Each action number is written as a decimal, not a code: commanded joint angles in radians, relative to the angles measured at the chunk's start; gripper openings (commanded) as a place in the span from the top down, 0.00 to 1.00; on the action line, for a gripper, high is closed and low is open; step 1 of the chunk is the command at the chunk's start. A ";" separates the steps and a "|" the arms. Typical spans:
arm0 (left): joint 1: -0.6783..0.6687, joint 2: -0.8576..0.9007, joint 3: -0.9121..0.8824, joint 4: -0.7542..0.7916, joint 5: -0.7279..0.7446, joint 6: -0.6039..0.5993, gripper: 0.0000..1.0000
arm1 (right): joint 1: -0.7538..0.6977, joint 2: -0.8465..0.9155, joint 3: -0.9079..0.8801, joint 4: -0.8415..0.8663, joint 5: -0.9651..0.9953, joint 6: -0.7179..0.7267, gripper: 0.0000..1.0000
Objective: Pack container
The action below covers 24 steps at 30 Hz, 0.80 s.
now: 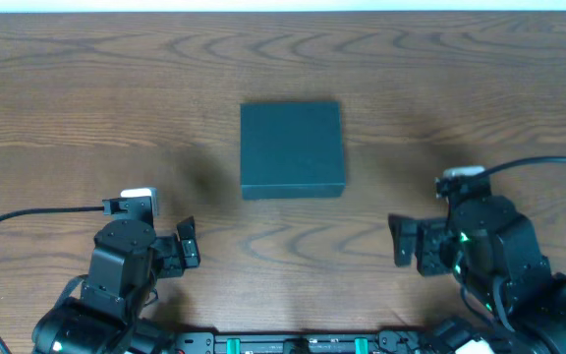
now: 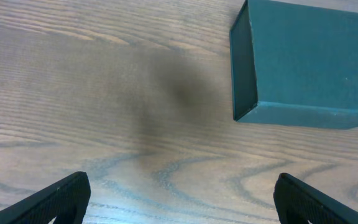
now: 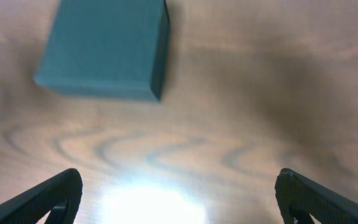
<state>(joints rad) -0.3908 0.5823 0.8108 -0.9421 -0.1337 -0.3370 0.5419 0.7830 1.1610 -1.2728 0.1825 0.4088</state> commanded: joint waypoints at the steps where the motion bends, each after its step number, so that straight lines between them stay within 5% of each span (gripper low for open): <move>1: -0.002 -0.002 0.011 -0.003 0.003 -0.003 0.04 | -0.013 -0.048 -0.016 -0.015 -0.003 0.002 0.01; 5: -0.002 -0.002 0.011 -0.003 0.003 -0.003 0.05 | -0.103 -0.167 -0.118 0.063 -0.029 -0.012 0.01; 10: -0.002 -0.002 0.011 -0.003 0.003 -0.003 0.04 | -0.300 -0.367 -0.401 0.217 -0.332 -0.414 0.01; 24: -0.002 -0.002 0.011 -0.003 0.003 -0.003 0.05 | -0.399 -0.655 -0.715 0.249 -0.261 -0.422 0.01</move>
<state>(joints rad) -0.3908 0.5823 0.8112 -0.9424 -0.1333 -0.3401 0.1600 0.1612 0.4660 -1.0294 -0.0952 0.0101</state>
